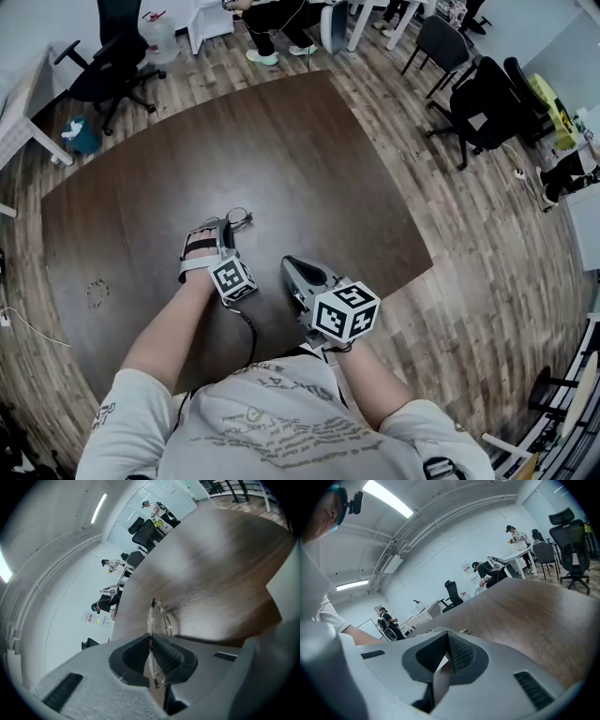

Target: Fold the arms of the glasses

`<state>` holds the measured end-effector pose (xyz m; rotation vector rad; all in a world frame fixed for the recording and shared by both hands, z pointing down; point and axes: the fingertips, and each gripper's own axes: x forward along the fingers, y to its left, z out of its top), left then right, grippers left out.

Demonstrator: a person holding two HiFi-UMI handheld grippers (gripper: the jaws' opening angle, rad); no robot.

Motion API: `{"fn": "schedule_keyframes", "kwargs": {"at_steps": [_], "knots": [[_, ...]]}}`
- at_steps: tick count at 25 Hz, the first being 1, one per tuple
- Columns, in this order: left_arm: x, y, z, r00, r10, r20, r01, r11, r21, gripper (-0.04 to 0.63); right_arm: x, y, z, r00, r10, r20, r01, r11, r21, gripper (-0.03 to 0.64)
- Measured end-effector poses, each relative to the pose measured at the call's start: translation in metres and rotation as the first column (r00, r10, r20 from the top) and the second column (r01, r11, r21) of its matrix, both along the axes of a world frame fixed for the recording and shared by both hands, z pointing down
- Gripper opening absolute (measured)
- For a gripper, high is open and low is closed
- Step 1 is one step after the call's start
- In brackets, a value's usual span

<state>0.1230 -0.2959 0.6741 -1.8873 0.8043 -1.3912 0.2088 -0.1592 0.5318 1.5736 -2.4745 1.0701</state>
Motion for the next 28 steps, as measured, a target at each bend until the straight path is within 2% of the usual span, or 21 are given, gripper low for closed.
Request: {"fn": "schedule_keyframes", "kwargs": {"at_steps": [2,8,12,15,18,20,22,25,28], "knots": [[0.002,0.0,0.003,1.0,-0.001,0.001,0.001,1.0,-0.002,0.032,0.003,0.0,0.001,1.0,0.005,-0.002,-0.005,1.0,-0.003,0.015],[0.005,0.009,0.017,1.0,-0.008,-0.003,0.007,0.997,-0.074,0.039,0.012,0.004,0.001,1.0,0.002,-0.008,-0.002,1.0,-0.017,0.015],[0.007,0.011,0.014,0.999,0.003,-0.039,-0.006,0.995,-0.096,0.1,0.009,0.003,0.001,1.0,-0.005,-0.02,0.005,1.0,-0.016,0.015],[0.008,0.015,0.005,0.996,-0.012,-0.092,0.002,0.994,-0.113,0.127,0.008,0.001,0.001,1.0,0.0,-0.024,-0.001,1.0,-0.007,0.015],[0.005,0.026,-0.011,0.975,-0.074,-0.21,0.039,0.986,-0.165,0.127,0.003,0.001,-0.003,1.0,0.013,-0.025,-0.013,1.0,0.005,0.015],[0.0,0.035,-0.029,0.94,-0.136,-0.312,0.068,0.973,-0.222,0.094,-0.004,0.002,-0.008,0.999,0.017,-0.029,-0.017,1.0,0.017,0.015],[-0.007,0.044,-0.052,0.89,-0.194,-0.413,0.086,0.96,-0.266,0.038,-0.015,0.002,-0.015,0.999,0.022,-0.041,-0.02,0.999,0.035,0.015],[-0.022,0.057,-0.092,0.794,-0.269,-0.546,0.103,0.944,-0.314,0.017,-0.032,0.0,-0.033,0.998,0.029,-0.062,-0.023,0.996,0.083,0.015],[-0.04,0.076,-0.132,0.682,-0.333,-0.651,0.118,0.929,-0.352,0.015,-0.047,0.006,-0.052,0.996,0.033,-0.085,-0.022,0.991,0.129,0.015]]}}
